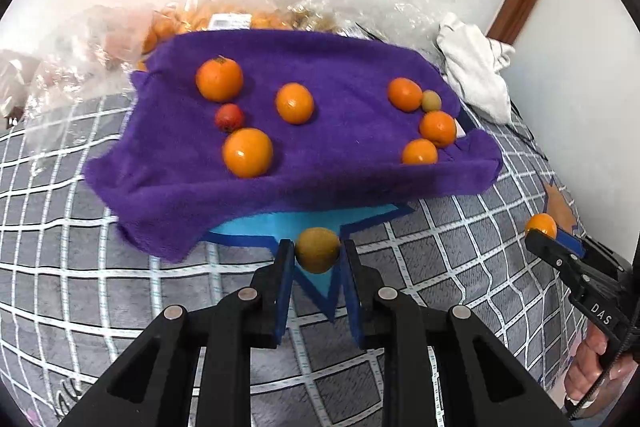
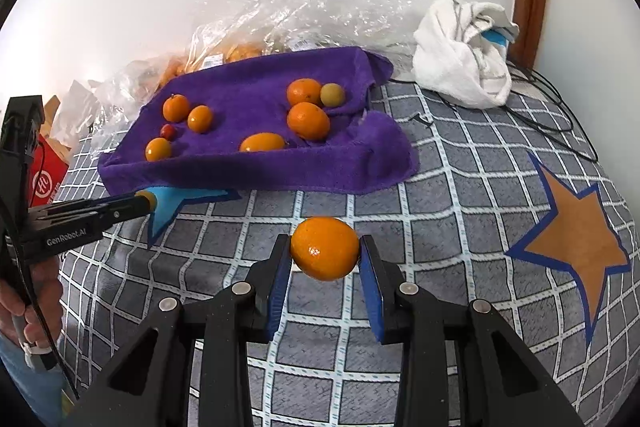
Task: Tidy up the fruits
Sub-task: 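Grasp a small yellow-green fruit beside the towel with the left gripper, then carry the orange with the right gripper while the left gripper carries the yellow-green fruit over the towel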
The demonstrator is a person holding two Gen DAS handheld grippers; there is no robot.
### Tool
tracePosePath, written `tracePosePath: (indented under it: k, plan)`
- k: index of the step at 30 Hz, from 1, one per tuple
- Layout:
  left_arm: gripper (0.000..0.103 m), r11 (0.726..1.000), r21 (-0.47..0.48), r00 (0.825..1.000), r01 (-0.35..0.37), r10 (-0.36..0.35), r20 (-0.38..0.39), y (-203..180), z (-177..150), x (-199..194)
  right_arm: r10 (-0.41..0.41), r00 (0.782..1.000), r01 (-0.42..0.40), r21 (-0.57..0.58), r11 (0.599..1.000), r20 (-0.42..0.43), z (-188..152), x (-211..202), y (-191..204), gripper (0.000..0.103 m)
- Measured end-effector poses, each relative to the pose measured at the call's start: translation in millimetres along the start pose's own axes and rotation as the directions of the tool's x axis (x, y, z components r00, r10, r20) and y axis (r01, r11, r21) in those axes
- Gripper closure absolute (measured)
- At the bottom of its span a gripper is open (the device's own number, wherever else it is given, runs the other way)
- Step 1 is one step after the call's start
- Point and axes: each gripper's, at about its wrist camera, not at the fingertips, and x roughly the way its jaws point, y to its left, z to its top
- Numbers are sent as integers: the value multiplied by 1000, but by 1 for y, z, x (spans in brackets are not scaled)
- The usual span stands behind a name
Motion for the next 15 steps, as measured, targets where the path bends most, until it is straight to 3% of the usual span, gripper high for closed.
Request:
tracePosePath:
  k: [15]
  plan:
    - [81, 996, -86, 996, -39, 46, 80, 47, 17, -38, 17, 999, -15, -35, 999, 39, 35, 7, 21, 69]
